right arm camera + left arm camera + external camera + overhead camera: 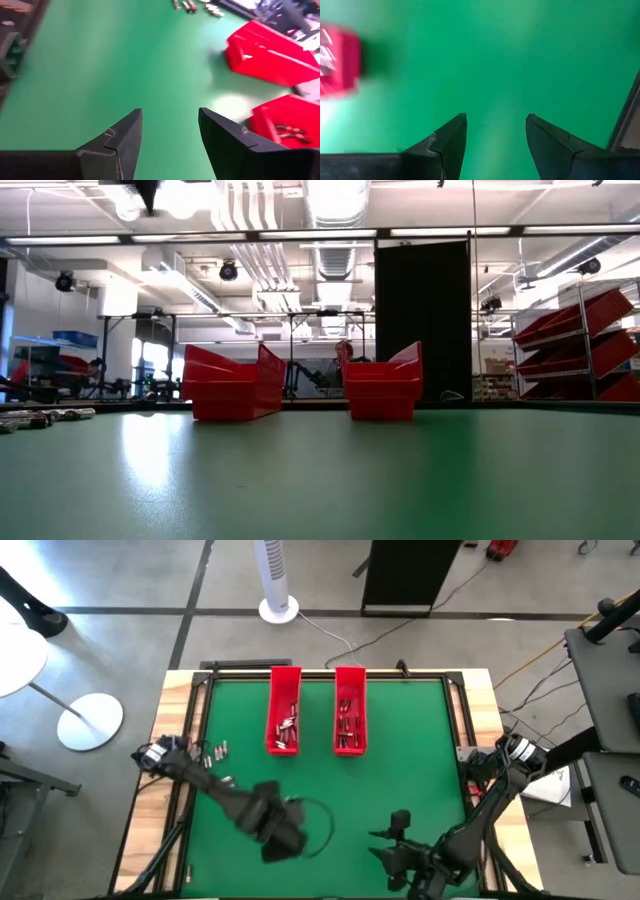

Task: Sort batteries
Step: Put the black battery into the right red bin

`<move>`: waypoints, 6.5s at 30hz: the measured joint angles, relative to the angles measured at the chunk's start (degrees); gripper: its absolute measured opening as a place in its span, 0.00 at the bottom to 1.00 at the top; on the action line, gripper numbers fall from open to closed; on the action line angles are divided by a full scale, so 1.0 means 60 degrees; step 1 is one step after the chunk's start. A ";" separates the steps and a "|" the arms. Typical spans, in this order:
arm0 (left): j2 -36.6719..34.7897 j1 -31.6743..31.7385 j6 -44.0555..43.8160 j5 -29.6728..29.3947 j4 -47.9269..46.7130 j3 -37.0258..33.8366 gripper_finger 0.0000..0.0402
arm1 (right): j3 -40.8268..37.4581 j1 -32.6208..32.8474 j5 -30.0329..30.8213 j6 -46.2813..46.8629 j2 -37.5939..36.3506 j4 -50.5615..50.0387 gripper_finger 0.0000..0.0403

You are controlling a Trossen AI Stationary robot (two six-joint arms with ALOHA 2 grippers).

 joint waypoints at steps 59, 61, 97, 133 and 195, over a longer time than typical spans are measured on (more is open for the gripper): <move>-0.0397 -0.5264 -0.4664 0.6608 0.4035 -0.6712 0.64 | -0.0177 -0.2981 -0.0693 -0.2247 0.0066 0.1044 0.35; -0.0397 -0.5147 -0.4665 0.6502 0.4034 -0.6704 0.64 | -0.0177 -0.2986 -0.0689 -0.2325 0.0066 0.1072 0.36; -0.0368 -0.3967 -0.4689 0.5059 0.3797 -0.5996 0.64 | -0.0188 -0.2993 -0.0686 -0.2593 0.0069 0.1114 0.30; -0.0410 -0.4933 -0.4085 0.5827 0.4780 -0.6428 0.64 | -0.0298 -0.3026 -0.0715 -0.2327 0.0073 0.1228 0.40; -0.0499 -0.5112 -0.3276 0.4466 0.4803 -0.6927 0.64 | -0.0298 -0.3073 -0.1374 -0.2586 0.0073 0.1278 0.35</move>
